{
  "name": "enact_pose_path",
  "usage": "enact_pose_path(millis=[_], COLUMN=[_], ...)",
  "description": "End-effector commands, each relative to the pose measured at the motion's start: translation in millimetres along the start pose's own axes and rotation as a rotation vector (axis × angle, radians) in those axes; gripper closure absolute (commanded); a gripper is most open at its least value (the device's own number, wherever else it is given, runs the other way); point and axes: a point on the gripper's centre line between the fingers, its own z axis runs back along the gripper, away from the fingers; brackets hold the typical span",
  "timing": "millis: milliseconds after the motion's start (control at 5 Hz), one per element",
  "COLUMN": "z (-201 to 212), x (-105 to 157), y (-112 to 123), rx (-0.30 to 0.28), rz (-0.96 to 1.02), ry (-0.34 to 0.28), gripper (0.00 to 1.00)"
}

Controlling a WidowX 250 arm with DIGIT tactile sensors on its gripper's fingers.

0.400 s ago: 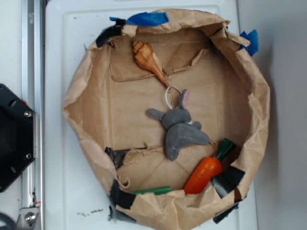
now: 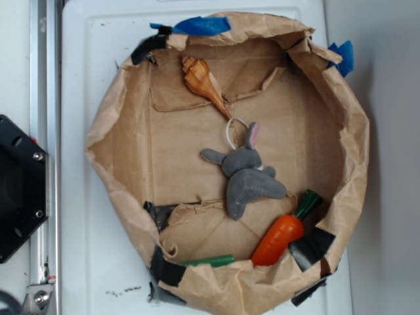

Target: Grab the carrot.

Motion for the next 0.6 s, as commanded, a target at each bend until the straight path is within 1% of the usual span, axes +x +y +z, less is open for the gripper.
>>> enact_pose_path(millis=[0, 200, 400], z=[-18, -28, -30], x=[49, 67, 84], y=[13, 24, 34], rx=[0.009, 0.025, -0.005], rz=[0.253, 0.486, 0.581], ry=[-0.04, -0.092, -0.137], gripper=[0.0, 0.0, 0.0])
